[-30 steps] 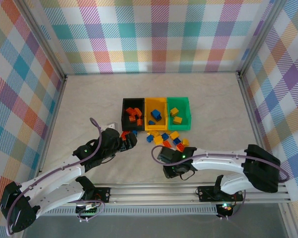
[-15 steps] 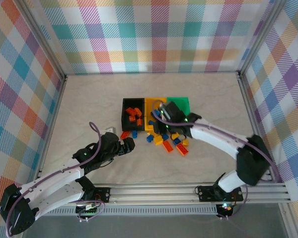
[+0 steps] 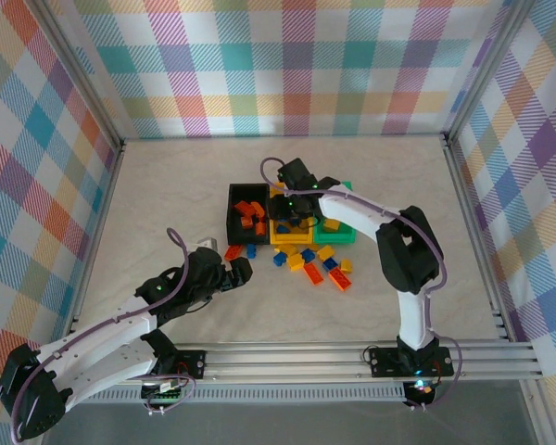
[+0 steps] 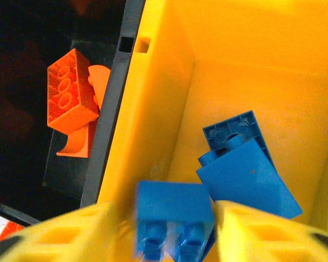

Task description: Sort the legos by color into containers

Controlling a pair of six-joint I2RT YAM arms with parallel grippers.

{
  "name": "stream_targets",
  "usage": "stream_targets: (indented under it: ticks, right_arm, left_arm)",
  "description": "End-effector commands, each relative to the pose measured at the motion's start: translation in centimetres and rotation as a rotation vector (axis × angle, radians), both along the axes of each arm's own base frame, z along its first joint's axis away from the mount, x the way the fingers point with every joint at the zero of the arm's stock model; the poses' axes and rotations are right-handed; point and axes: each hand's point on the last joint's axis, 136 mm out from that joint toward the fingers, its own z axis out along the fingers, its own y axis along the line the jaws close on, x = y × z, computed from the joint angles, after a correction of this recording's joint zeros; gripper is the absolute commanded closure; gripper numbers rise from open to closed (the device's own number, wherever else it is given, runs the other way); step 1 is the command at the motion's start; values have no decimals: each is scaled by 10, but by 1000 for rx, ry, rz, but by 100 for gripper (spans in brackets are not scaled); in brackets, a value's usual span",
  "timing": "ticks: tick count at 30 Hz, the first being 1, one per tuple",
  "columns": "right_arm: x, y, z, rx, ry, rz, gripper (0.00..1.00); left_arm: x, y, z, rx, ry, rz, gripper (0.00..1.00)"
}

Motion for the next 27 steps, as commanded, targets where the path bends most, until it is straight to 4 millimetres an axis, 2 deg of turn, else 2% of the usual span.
stream_targets:
  ticks: [1,4,7,10,14,18,24,27]
  right_arm:
    - [8,10,32,61,-51,24,35]
    - [4,9,54,92,-88,28,29]
    - [-10,2,77,146,-124,30,28]
    - [-31,-8,88,191,-152,26,28]
    - [-60,-27,85,231,-154,9,28]
    - [-80,-48,77,232,-158,-23,27]
    - [-96,-67,69,226,-162,-50,27]
    - [-99,-72,68,230,-161,-60,27]
  left_arm:
    - [-2,1,3,14,0,-15,0]
    - [0,-1,7,24,-10,-25,0]
    - [5,-6,13,49,-23,-61,0]
    - [14,-16,11,109,-7,-106,8]
    - [31,-32,-6,247,17,-140,17]
    - [48,-48,-20,376,-16,-148,29]
    - [81,-46,-27,513,-85,-78,42]
    - [90,-44,-37,546,-63,-62,47]
